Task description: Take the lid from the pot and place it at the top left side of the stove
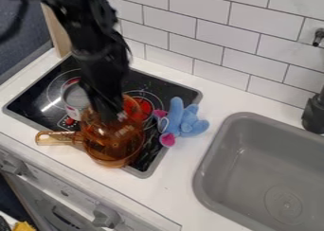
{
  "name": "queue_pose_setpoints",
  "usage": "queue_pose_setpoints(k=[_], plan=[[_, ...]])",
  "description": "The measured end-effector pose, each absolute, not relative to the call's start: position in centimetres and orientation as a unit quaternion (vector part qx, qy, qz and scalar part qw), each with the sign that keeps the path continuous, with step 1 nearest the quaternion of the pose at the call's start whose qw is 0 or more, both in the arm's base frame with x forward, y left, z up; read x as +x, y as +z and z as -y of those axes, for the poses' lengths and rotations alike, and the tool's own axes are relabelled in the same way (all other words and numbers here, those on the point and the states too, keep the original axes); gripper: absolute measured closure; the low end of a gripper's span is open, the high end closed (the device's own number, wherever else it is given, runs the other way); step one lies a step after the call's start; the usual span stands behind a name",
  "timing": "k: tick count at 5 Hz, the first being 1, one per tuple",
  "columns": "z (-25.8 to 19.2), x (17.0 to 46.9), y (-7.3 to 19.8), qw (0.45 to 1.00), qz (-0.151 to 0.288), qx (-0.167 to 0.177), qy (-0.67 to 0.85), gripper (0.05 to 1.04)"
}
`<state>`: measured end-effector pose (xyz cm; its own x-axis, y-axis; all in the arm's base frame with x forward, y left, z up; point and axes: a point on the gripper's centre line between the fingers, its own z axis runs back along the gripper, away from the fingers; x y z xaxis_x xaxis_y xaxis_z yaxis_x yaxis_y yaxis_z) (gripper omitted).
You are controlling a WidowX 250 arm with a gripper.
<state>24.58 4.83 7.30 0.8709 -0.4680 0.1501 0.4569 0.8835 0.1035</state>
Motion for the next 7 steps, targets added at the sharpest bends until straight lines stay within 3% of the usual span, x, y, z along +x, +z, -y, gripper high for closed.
queue_pose_setpoints(k=[1, 3, 5, 7], plan=[[-7.8, 25.6, 9.2, 0.976, 0.104, 0.044, -0.186, 0.698], [-14.4, 29.2, 9.4, 0.988, 0.102, 0.059, -0.099, 0.698], [-19.0, 32.9, 6.9, 0.993, 0.088, 0.049, -0.064, 0.698], [-19.8, 34.9, 3.8, 0.995, 0.064, 0.038, -0.062, 0.698]])
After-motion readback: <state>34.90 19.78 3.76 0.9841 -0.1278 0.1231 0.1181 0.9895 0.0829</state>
